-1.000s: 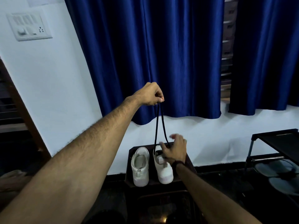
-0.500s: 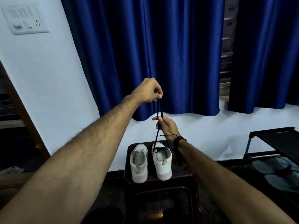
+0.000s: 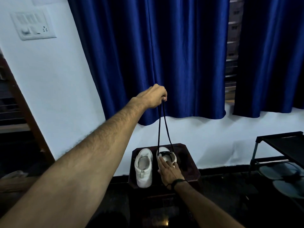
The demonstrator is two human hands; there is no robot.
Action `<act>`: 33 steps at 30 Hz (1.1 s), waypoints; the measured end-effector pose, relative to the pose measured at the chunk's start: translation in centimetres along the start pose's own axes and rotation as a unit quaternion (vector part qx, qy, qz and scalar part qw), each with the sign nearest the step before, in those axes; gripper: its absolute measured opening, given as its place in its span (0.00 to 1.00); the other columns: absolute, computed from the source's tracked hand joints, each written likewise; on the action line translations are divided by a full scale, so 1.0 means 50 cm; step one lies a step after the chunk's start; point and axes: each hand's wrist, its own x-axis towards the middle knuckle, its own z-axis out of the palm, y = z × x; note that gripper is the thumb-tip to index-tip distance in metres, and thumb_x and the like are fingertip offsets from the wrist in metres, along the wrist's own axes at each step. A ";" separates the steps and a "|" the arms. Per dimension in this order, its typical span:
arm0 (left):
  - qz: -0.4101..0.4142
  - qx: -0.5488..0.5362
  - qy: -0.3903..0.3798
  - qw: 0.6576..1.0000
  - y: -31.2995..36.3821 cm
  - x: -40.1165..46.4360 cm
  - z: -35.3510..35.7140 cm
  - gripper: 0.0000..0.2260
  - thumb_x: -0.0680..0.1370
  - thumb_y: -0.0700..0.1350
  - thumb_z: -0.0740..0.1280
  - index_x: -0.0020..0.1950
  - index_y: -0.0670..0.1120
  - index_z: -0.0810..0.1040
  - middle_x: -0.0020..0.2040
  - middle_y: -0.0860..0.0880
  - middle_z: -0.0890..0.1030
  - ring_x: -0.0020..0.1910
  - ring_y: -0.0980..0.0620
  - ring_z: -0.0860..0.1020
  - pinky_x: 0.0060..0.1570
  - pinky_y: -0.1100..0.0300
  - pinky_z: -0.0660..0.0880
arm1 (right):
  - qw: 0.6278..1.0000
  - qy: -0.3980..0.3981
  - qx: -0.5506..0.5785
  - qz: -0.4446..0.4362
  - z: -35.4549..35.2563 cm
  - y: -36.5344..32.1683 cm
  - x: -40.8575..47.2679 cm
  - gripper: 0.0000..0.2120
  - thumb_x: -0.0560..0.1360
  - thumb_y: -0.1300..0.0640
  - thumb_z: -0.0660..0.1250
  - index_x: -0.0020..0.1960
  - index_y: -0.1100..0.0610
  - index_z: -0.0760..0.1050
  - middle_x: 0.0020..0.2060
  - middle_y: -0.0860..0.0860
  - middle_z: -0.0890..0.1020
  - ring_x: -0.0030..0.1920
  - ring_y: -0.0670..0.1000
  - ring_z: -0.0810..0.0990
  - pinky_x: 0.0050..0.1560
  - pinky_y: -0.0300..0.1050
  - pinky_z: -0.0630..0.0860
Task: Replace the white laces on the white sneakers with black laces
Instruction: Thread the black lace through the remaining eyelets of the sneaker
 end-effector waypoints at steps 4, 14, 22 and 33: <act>-0.002 0.019 -0.004 1.000 0.003 0.004 -0.010 0.09 0.80 0.41 0.62 0.46 0.47 0.81 0.50 0.48 0.81 0.48 0.48 0.80 0.50 0.46 0.80 | 0.999 -0.028 -0.042 -0.014 -0.011 0.007 0.011 0.30 0.80 0.56 0.53 0.79 0.54 0.45 0.79 0.48 0.46 0.73 0.57 0.61 0.75 0.61 0.47; 0.021 0.036 0.017 0.999 0.029 0.024 -0.064 0.09 0.78 0.39 0.62 0.44 0.47 0.81 0.47 0.51 0.80 0.45 0.51 0.81 0.47 0.47 0.81 | 0.996 -0.076 -0.039 -0.014 -0.020 0.013 0.022 0.35 0.78 0.56 0.57 0.79 0.53 0.42 0.79 0.48 0.44 0.73 0.59 0.61 0.73 0.59 0.50; 0.015 0.027 -0.005 1.000 0.028 0.024 -0.073 0.08 0.78 0.39 0.65 0.44 0.47 0.83 0.45 0.52 0.81 0.44 0.53 0.81 0.48 0.49 0.81 | 0.993 -0.113 -0.016 -0.004 -0.043 0.003 0.024 0.33 0.80 0.51 0.57 0.79 0.54 0.44 0.79 0.50 0.45 0.74 0.59 0.60 0.73 0.58 0.51; -0.012 -0.084 0.034 0.996 0.007 -0.013 -0.013 0.05 0.77 0.40 0.71 0.50 0.46 0.86 0.45 0.54 0.85 0.44 0.61 0.81 0.52 0.60 0.79 | 0.845 0.354 0.400 0.009 -0.299 -0.006 0.058 0.25 0.80 0.40 0.50 0.66 0.53 0.74 0.61 0.49 0.78 0.63 0.50 0.72 0.66 0.43 0.65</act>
